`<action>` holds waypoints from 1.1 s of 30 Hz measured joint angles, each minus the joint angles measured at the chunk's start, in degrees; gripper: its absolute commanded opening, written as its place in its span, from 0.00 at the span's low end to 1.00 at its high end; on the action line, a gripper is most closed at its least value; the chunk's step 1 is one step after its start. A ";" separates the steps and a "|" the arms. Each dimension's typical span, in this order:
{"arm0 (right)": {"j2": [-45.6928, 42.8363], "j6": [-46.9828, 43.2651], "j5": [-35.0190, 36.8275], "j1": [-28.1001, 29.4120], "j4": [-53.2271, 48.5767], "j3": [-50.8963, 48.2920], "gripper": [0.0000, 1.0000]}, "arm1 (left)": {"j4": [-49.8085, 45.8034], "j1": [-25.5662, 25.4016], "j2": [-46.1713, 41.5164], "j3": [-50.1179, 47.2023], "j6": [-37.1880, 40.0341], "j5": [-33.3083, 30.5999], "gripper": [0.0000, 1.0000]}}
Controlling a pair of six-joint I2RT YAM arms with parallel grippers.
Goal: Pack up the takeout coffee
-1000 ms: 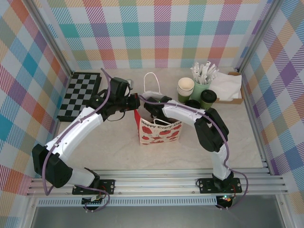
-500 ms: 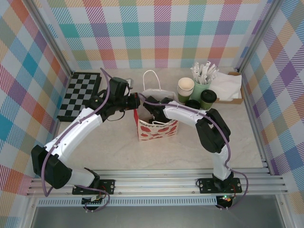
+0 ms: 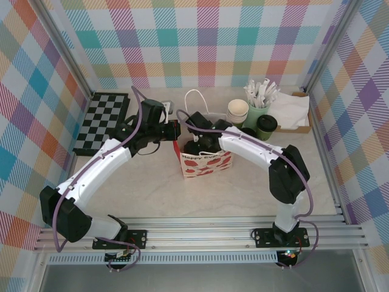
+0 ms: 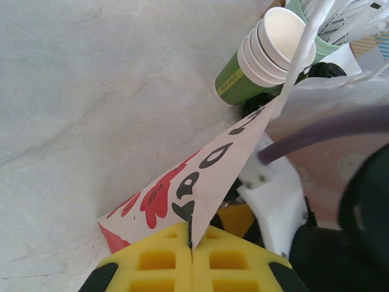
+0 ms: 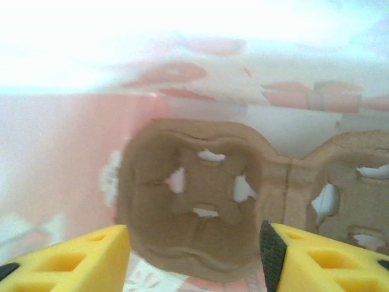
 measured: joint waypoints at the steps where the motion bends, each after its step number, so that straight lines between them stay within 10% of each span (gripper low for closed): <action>1: -0.35 -0.15 -0.17 0.00 0.17 0.52 0.75 | -0.09 -0.02 0.02 0.00 0.09 -0.09 0.00; 9: -4.37 -1.01 -1.03 0.04 1.07 2.08 1.00 | -1.09 -0.07 0.52 0.46 0.15 -0.52 0.00; 33: -24.02 -6.05 7.65 0.04 15.58 -6.71 1.00 | -3.06 -0.11 1.77 2.43 0.13 -4.81 0.00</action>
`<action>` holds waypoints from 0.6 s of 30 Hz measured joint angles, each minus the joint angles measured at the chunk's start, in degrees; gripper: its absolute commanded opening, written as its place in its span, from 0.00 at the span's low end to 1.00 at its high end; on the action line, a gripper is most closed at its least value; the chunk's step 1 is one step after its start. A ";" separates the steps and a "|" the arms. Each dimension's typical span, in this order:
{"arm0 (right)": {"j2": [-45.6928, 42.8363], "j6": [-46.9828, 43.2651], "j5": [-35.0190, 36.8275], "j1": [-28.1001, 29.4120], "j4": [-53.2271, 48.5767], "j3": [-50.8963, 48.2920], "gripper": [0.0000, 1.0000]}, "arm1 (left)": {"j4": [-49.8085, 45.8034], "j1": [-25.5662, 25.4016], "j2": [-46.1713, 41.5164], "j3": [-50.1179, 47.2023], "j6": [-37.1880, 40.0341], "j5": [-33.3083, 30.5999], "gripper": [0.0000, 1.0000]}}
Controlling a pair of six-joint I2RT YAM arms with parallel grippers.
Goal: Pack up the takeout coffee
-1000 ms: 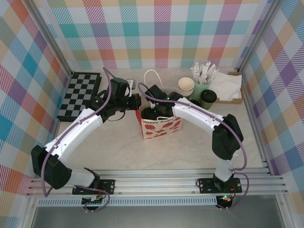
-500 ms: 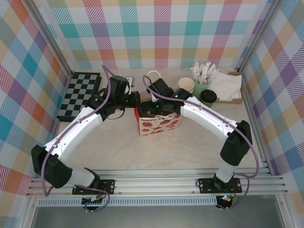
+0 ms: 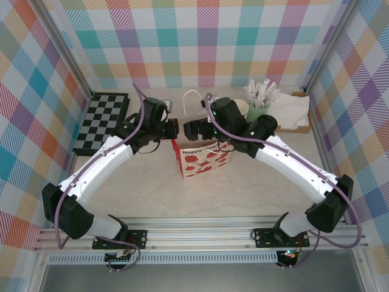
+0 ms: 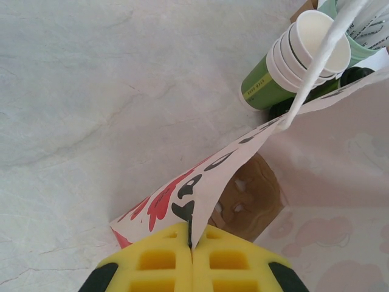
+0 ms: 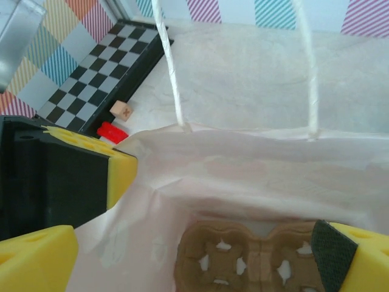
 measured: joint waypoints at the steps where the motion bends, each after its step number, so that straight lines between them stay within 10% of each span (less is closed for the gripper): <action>1: -1.14 -0.44 0.39 0.00 0.83 -1.31 1.00 | 0.00 0.00 0.00 0.00 0.00 0.00 0.00; 14: -5.53 -3.80 0.04 -9.88 -12.09 2.89 1.00 | -0.02 0.02 0.22 0.33 2.21 2.62 0.08; 18: -4.74 -3.08 -2.62 -13.46 -18.80 5.05 0.98 | -0.17 0.11 0.42 0.66 3.06 4.55 0.52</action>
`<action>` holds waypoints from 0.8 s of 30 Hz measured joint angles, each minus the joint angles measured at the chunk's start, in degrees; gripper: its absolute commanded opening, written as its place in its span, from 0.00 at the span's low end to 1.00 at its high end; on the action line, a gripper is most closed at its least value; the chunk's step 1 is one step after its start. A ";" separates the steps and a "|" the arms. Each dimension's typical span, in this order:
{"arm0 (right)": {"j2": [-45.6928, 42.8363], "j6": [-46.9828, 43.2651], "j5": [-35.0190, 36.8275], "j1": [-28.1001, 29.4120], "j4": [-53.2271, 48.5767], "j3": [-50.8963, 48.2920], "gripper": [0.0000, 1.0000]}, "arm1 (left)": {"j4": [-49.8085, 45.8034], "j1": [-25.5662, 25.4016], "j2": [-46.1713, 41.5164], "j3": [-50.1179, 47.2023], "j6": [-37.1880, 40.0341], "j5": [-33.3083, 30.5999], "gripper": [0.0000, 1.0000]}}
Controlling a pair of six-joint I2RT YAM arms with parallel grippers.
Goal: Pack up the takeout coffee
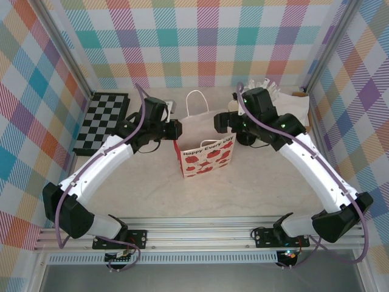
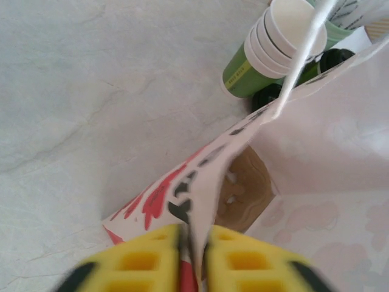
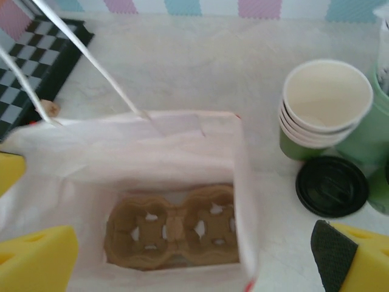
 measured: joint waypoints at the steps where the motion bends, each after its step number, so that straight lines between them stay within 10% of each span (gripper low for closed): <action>1: 0.13 0.15 -0.48 -0.48 -1.14 0.02 0.97 | 0.04 0.02 -0.07 0.00 0.00 0.61 0.65; 6: 2.51 -0.46 -3.34 -0.96 -7.17 0.17 0.86 | 0.22 1.09 -2.29 -0.07 0.24 3.69 0.93; 13: 11.54 -1.31 -3.41 -0.92 -12.70 7.82 0.70 | -3.06 2.84 -3.87 2.34 -1.16 3.74 0.89; 24: 25.79 -16.85 -3.61 -1.68 -15.91 26.10 0.84 | -13.35 -0.74 -3.89 3.28 -8.72 -0.33 0.73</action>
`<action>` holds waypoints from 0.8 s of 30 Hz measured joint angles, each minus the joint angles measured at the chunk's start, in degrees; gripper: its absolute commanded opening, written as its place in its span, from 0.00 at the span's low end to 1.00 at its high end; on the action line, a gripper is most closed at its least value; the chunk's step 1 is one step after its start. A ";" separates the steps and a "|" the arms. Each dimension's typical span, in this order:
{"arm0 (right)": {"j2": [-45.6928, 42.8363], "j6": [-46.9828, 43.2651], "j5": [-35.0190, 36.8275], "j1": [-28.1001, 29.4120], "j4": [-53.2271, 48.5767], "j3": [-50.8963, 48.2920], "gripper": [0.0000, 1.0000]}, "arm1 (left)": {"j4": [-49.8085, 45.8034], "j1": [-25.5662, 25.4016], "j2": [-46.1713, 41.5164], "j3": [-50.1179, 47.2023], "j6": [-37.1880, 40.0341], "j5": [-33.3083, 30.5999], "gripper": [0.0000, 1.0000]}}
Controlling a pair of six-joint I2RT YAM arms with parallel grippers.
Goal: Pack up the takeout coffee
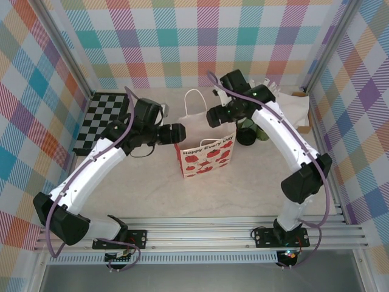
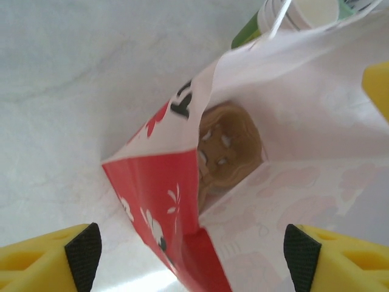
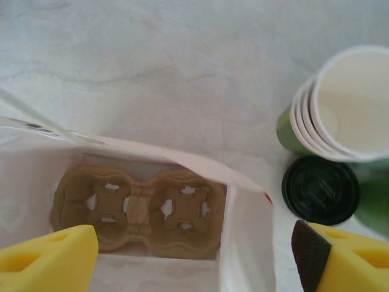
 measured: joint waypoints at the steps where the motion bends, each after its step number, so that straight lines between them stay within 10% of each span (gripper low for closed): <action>1: 0.81 -2.43 -0.90 -0.07 -0.07 1.11 0.83 | -0.72 -0.13 0.00 0.04 -0.81 0.02 0.71; 14: 12.02 -23.76 -4.79 -0.37 -6.56 14.32 0.57 | -2.58 -0.50 0.00 0.04 -5.42 -1.14 0.14; 24: 10.10 -26.80 -6.08 -0.59 -9.31 11.89 0.21 | -3.19 -0.11 2.97 3.37 -0.81 -0.85 0.03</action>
